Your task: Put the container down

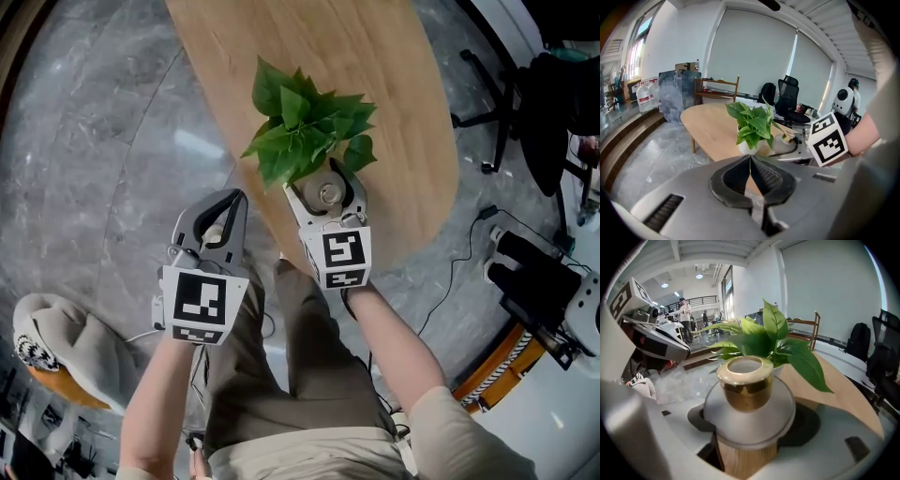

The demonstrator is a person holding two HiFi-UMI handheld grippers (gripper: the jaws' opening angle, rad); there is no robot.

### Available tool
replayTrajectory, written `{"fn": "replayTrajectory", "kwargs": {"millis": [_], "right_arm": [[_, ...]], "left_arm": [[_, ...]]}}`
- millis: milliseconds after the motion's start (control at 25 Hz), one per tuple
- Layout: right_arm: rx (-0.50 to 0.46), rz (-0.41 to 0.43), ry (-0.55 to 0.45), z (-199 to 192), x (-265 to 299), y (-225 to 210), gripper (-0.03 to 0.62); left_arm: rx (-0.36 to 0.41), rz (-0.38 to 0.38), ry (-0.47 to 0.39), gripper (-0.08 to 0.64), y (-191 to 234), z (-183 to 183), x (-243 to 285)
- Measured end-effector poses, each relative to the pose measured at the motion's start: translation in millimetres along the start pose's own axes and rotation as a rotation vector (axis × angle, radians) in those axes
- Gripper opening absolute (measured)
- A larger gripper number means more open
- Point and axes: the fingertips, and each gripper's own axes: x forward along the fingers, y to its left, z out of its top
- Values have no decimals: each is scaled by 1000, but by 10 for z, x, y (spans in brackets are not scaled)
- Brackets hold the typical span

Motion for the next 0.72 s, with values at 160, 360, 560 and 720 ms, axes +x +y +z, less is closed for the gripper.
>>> {"fn": "replayTrajectory", "kwargs": {"millis": [160, 360, 560, 720], "right_arm": [[1, 3, -19, -96, 74, 23, 328], [-14, 21, -7, -208, 178, 59, 328], [-8, 20, 2, -307, 233, 55, 328], [-10, 16, -29, -308, 227, 53, 328]], "left_arm": [[-11, -15, 26, 8, -34, -141, 89], [13, -58, 41, 8, -152, -173, 181], [11, -68, 44, 8, -182, -194, 270], [8, -78, 54, 8, -219, -221, 312]]}}
